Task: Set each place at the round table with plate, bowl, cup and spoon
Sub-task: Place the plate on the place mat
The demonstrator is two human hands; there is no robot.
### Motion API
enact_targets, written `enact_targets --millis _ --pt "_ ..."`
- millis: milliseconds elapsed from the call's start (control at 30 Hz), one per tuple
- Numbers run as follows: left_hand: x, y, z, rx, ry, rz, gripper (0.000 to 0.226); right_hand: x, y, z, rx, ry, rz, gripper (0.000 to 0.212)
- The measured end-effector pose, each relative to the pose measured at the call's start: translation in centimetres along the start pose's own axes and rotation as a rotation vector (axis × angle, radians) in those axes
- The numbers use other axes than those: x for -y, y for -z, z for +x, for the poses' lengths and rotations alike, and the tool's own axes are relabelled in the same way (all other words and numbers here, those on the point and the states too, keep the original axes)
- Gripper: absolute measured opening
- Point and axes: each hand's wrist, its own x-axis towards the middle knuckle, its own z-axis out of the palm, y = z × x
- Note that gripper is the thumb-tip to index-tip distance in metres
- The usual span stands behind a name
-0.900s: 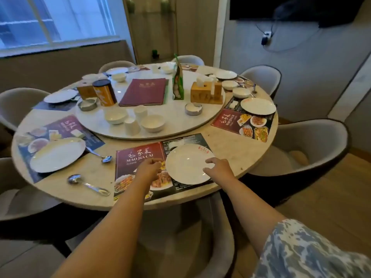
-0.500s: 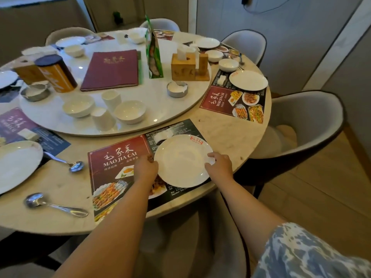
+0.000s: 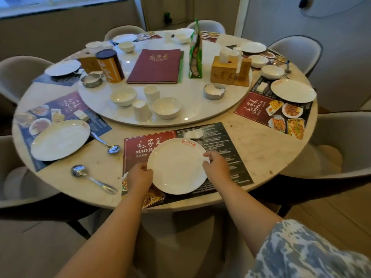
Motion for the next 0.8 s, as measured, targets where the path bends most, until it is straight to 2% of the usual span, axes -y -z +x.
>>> enact_targets --millis 167,367,567,733,800 --pt "2.4 2.4 0.8 -0.082 0.125 -0.053 0.038 2.0 -3.4 0.8 0.082 0.038 -0.052 0.029" --pt "3.7 3.0 1.6 -0.082 0.144 -0.112 0.036 2.8 -5.2 2.0 0.102 0.061 -0.078 0.027" --pt "4.1 2.9 1.3 -0.056 0.049 -0.038 0.035 2.9 -5.6 2.8 0.089 0.066 -0.091 0.026" --pt "4.0 3.3 2.1 -0.132 -0.099 0.03 0.051 3.7 -5.5 4.2 0.069 0.107 -0.185 0.024" --pt "2.8 3.7 3.6 -0.156 -0.198 0.067 0.043 4.3 -5.4 5.3 0.009 0.141 -0.185 0.019"
